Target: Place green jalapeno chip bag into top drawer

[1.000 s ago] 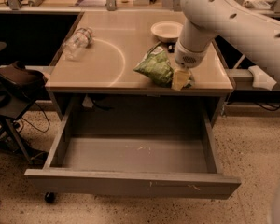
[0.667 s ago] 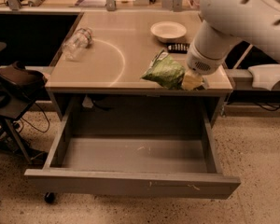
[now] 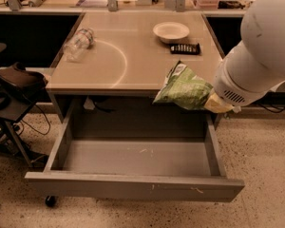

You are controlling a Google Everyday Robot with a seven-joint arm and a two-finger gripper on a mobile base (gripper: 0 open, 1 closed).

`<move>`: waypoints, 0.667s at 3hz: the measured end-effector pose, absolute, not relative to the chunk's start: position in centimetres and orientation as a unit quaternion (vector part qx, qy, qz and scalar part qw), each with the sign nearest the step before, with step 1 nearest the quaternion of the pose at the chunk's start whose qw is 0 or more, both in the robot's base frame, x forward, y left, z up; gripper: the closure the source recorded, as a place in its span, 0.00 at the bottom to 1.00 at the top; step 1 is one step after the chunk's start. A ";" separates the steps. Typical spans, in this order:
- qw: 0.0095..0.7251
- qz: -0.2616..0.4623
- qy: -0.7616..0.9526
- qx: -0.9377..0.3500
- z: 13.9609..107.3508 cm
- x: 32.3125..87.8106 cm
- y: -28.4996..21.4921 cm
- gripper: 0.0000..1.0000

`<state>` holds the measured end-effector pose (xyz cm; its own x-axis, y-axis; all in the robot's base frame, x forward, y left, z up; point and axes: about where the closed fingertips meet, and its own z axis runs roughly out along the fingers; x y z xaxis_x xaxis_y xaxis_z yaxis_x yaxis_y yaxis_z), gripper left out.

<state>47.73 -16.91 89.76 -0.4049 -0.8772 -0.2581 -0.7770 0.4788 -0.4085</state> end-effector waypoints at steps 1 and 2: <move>0.223 -0.112 0.831 -0.498 89.8 47.7 -16.9 1.00; 0.211 -0.111 0.833 -0.499 88.5 47.0 -16.7 1.00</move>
Offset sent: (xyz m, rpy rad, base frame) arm -0.0165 0.0035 -0.0311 -0.0202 0.0564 -0.0076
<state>46.99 -16.71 88.54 -0.4125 -0.8786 -0.2405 -0.7847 0.4768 -0.3961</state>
